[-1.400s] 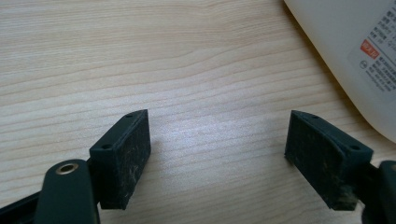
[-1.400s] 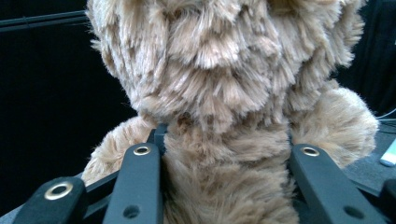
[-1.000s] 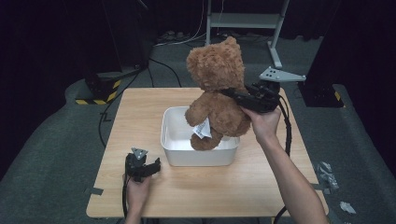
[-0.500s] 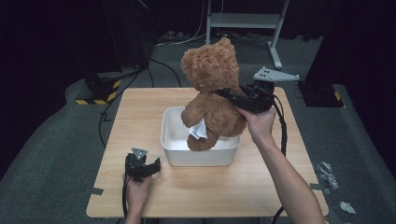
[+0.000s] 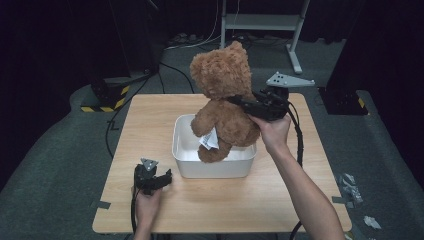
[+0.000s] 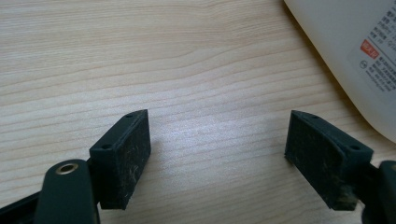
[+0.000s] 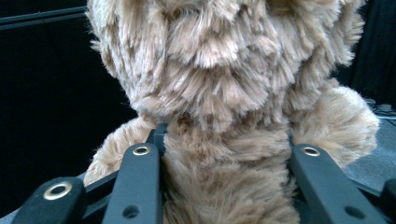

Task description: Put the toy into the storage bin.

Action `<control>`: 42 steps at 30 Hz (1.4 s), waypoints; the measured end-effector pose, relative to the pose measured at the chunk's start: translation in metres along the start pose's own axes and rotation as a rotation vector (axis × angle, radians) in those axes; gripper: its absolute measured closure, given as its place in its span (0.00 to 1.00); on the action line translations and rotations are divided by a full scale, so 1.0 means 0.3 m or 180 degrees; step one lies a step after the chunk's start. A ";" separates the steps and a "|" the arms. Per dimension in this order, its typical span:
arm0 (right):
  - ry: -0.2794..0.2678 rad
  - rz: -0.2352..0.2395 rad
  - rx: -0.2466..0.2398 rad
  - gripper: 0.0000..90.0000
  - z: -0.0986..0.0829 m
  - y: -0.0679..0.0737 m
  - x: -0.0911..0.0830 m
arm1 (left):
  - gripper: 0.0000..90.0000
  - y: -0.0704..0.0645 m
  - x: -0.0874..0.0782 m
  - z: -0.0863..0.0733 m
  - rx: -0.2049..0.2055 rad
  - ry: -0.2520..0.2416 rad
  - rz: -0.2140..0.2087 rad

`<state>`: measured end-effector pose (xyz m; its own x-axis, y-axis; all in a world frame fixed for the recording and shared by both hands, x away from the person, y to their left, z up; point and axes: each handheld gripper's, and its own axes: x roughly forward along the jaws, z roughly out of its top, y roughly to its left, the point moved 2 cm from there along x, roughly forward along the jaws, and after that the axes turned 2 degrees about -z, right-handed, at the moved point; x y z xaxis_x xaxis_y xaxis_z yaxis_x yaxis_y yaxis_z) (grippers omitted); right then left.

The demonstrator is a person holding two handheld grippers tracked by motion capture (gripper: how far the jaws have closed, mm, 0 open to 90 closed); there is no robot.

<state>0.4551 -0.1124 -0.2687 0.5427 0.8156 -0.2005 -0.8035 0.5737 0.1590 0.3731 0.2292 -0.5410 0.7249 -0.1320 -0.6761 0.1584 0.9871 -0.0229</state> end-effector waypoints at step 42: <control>0.0216 0.0077 0.0004 0.67 -0.073 0.031 0.113 | 0.25 0.000 0.001 0.000 -0.0002 -0.0007 0.0000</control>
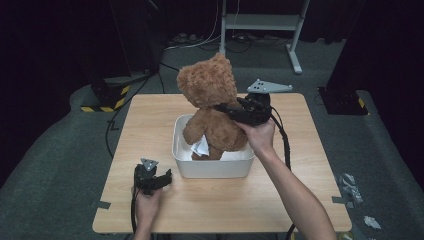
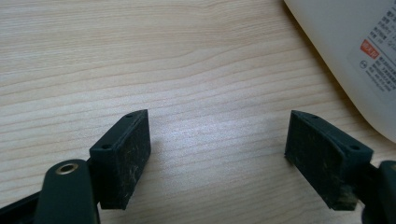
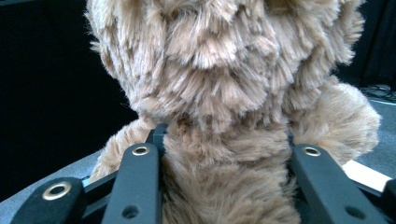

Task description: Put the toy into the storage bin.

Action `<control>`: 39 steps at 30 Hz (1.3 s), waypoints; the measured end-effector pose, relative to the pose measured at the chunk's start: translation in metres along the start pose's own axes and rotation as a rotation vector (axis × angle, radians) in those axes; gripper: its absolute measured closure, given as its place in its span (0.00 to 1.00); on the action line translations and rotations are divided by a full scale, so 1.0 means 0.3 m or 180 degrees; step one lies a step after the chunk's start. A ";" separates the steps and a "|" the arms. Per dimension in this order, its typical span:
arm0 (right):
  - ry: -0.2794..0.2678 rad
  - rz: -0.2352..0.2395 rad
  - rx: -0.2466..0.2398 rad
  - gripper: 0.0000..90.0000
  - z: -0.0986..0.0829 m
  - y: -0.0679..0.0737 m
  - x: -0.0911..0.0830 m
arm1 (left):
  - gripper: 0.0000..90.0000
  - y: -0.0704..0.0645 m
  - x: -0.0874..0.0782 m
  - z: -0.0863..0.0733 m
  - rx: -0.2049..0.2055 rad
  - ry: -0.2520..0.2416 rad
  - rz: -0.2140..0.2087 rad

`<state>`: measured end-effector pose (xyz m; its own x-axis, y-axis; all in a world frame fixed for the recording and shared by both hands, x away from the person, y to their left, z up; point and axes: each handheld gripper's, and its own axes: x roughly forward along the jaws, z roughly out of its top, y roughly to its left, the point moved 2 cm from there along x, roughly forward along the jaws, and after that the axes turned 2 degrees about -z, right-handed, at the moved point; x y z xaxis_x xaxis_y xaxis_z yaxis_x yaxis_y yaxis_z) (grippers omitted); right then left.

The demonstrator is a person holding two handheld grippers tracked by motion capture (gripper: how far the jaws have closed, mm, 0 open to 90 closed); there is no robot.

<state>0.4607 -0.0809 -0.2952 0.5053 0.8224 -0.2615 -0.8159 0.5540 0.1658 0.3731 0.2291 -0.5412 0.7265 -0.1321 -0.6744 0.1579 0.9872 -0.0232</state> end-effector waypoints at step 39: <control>0.0211 -0.0053 0.0180 0.65 -0.091 -0.046 0.064 | 0.25 -0.001 0.001 0.000 -0.0018 -0.0009 -0.0003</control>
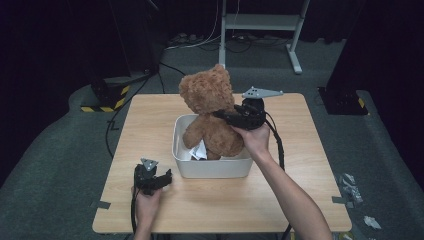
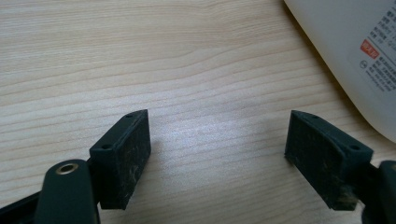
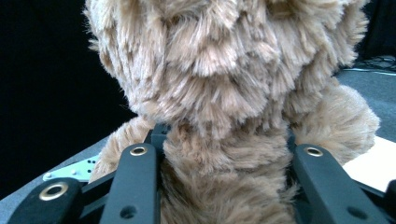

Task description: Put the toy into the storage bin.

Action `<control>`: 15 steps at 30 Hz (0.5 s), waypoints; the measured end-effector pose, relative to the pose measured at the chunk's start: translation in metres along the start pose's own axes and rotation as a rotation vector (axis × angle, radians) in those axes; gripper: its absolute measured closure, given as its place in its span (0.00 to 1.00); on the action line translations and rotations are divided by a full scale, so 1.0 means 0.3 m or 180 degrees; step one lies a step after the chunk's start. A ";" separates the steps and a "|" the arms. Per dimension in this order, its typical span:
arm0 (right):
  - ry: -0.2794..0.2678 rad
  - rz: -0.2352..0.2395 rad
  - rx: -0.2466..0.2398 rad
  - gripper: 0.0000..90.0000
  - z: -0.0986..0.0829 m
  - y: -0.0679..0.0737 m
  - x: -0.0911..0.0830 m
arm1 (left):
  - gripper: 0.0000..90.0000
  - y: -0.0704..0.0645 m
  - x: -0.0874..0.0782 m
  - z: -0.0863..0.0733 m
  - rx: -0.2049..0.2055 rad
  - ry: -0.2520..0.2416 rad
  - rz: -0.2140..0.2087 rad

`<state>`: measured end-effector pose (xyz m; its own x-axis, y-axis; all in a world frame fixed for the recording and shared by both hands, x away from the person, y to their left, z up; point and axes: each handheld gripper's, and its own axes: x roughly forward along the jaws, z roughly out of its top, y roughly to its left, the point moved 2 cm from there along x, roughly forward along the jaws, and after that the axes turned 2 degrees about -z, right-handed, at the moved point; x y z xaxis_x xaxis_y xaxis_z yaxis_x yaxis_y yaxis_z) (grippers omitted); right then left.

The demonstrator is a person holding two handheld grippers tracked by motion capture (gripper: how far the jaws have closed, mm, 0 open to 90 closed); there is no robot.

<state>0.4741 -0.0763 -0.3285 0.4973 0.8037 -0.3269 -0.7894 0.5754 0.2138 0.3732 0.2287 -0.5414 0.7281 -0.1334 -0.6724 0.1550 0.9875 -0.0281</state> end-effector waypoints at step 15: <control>0.0061 -0.0022 -0.0003 0.64 -0.020 -0.010 0.012 | 0.25 0.000 0.000 0.000 0.0001 0.0000 0.0001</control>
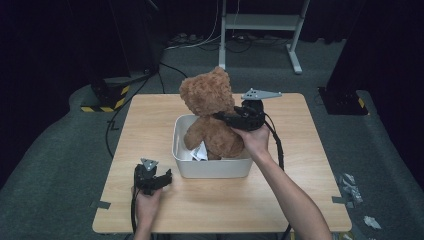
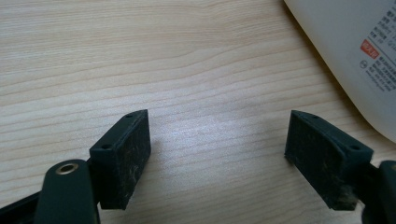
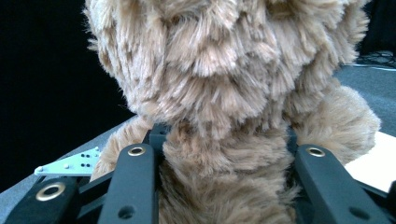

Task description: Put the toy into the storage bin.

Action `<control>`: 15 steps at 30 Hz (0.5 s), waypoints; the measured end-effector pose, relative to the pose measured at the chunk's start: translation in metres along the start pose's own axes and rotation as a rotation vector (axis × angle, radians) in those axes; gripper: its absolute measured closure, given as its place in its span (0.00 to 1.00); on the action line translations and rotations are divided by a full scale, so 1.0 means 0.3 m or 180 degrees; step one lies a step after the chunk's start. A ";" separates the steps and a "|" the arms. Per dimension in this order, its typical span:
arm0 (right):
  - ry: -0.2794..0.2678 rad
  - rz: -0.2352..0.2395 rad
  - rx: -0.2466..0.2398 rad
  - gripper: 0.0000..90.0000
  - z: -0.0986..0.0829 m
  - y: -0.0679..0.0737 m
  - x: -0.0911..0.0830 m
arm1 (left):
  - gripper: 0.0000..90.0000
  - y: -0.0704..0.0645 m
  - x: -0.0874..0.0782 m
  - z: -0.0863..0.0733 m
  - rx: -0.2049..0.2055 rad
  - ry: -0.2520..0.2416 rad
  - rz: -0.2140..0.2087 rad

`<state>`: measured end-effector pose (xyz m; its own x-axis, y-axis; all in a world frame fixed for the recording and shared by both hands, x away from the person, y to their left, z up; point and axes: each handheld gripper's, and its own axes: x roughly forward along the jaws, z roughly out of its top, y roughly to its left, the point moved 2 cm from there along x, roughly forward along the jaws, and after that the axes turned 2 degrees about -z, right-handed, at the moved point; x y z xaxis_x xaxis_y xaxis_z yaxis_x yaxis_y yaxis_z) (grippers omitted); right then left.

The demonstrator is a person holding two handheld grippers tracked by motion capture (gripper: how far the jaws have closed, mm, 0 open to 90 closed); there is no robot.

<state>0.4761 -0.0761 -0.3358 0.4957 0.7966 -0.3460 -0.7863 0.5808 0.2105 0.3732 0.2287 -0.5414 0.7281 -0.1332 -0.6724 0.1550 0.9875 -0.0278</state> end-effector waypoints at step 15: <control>0.0093 0.0004 0.0038 0.63 -0.020 -0.017 0.004 | 0.25 0.000 0.000 0.000 -0.0001 0.0002 -0.0001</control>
<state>0.4786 -0.0791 -0.3427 0.4836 0.7922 -0.3724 -0.7824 0.5819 0.2219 0.3732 0.2286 -0.5413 0.7276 -0.1334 -0.6729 0.1549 0.9875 -0.0283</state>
